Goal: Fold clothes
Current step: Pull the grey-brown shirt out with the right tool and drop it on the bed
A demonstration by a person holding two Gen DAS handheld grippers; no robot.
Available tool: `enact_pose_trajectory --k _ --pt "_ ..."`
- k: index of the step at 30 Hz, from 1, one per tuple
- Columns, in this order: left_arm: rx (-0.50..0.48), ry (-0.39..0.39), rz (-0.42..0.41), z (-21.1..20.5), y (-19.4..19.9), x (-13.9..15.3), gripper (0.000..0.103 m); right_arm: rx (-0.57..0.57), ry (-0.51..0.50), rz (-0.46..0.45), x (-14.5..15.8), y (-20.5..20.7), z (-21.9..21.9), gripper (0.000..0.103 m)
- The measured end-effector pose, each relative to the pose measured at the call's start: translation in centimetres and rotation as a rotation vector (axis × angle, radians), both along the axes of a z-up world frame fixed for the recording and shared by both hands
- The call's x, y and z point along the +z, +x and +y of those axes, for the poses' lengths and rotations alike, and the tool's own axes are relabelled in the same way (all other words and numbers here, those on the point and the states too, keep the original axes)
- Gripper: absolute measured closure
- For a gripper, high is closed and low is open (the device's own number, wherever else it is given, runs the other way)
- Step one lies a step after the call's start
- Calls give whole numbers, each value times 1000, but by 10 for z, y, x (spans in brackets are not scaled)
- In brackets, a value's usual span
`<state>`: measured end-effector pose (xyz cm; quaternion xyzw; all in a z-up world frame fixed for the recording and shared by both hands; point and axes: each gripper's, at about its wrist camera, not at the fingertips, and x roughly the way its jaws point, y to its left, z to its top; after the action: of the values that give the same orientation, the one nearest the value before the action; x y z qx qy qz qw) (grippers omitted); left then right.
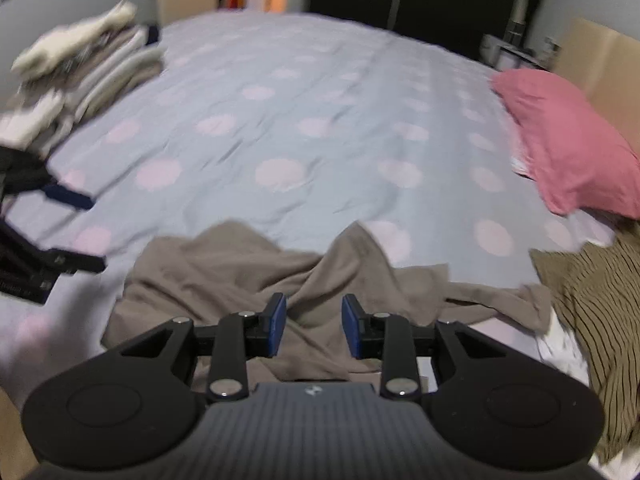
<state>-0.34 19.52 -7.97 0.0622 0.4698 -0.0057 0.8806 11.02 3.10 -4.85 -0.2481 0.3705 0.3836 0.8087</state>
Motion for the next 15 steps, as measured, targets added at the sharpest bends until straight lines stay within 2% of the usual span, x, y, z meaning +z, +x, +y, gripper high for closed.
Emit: enact_pose_trajectory --k 6,11,15 --pt "-10 -6 33 -2 3 -14 44 98 -124 32 -35 -10 17 71" --pt "12 -30 37 4 5 -16 48 143 -143 108 -52 -19 21 69" --pt "23 -50 33 5 11 -19 49 159 -186 94 -57 -28 26 70"
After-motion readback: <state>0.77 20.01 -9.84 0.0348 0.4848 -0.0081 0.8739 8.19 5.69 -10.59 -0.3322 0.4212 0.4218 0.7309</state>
